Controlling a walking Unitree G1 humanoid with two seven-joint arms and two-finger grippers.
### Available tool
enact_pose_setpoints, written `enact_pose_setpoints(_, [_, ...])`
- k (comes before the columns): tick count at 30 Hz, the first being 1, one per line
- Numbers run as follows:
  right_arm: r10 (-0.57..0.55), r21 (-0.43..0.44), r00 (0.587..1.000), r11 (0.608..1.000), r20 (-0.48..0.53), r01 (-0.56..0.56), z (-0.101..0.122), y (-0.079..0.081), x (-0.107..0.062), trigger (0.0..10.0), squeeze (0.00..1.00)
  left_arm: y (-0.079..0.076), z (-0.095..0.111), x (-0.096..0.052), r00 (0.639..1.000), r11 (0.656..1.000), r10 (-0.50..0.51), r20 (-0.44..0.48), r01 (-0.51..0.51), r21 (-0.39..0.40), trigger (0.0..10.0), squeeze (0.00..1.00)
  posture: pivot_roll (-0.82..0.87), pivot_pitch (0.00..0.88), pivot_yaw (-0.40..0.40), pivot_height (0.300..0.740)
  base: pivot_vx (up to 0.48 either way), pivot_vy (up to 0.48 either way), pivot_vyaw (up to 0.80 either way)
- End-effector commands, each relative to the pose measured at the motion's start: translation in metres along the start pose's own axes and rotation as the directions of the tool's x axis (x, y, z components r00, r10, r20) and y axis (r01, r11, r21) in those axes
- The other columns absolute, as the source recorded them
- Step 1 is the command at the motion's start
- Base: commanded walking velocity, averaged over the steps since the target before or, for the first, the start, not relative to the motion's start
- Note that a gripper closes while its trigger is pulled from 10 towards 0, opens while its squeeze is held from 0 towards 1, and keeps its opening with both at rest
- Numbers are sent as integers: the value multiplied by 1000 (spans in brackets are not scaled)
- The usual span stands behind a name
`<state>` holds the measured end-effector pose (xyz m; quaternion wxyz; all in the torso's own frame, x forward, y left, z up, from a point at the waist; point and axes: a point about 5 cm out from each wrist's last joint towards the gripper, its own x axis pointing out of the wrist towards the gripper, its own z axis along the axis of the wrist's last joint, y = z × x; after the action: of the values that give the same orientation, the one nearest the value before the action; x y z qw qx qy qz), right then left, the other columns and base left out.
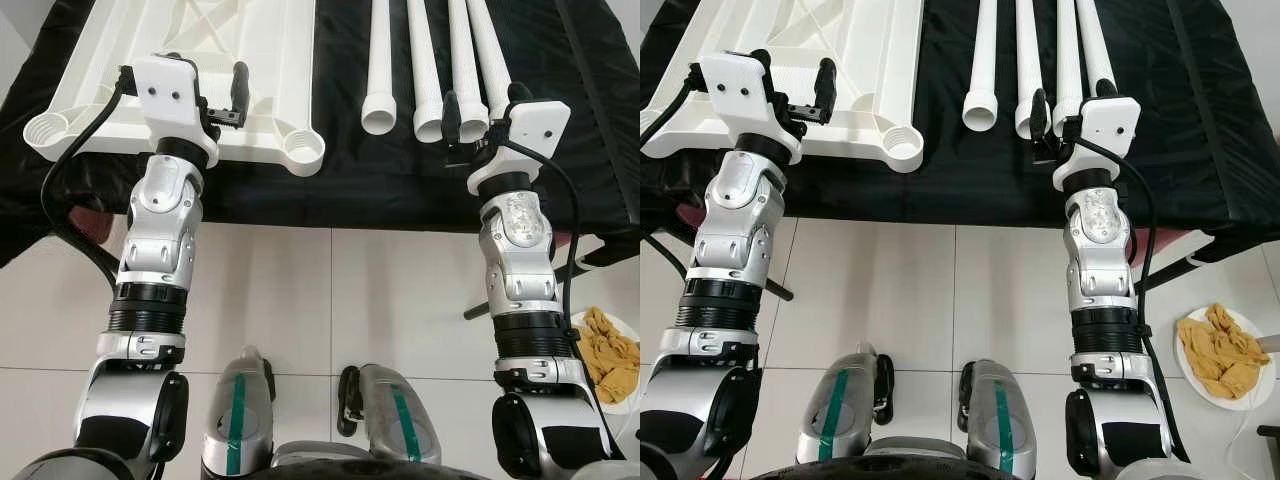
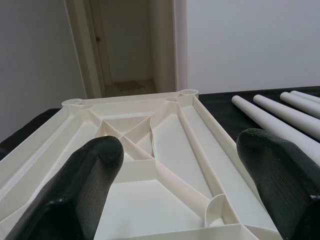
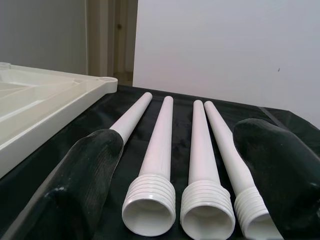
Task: Building children table
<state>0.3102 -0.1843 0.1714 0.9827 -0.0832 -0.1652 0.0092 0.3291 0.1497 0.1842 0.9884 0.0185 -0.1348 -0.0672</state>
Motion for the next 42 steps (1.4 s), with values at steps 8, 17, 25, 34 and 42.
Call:
enact_pose_setpoints(8, [-9, 1, 1000, 1000, -1, 9, 2, -3, 0, 10000, 0, -1, -1, -2, 999, 999, -39, -14, 39, 3, 10000, 0, 37, 22, -1, 740, 0, 0, 0])
enact_pose_setpoints(17, [-6, -12, 1000, 1000, -1, 6, 3, -3, 2, 10000, 0, 2, 1, -3, 1000, 1000, -23, -9, 23, 4, 10000, 0, 42, 16, -6, 740, 0, 0, 0])
enact_pose_setpoints(25, [-3, -12, 1000, 1000, 0, 3, 3, -2, 3, 10000, 0, 4, 4, -1, 1000, 1000, -17, 4, 17, 9, 10000, 0, 50, 2, -8, 740, 0, 0, 0])
enact_pose_setpoints(34, [0, -10, 1000, 1000, 3, 0, 3, 0, 5, 10000, 0, 5, 4, -1, 1000, 1000, -17, 7, 17, 13, 10000, 0, 53, 0, -7, 740, 0, 0, 0])
enact_pose_setpoints(42, [5, -11, 1000, 1000, 1, -5, 2, 1, 5, 10000, 0, 6, 4, -1, 1000, 1000, -18, 7, 18, 15, 10000, 0, 56, 0, -7, 740, 0, 0, 0])
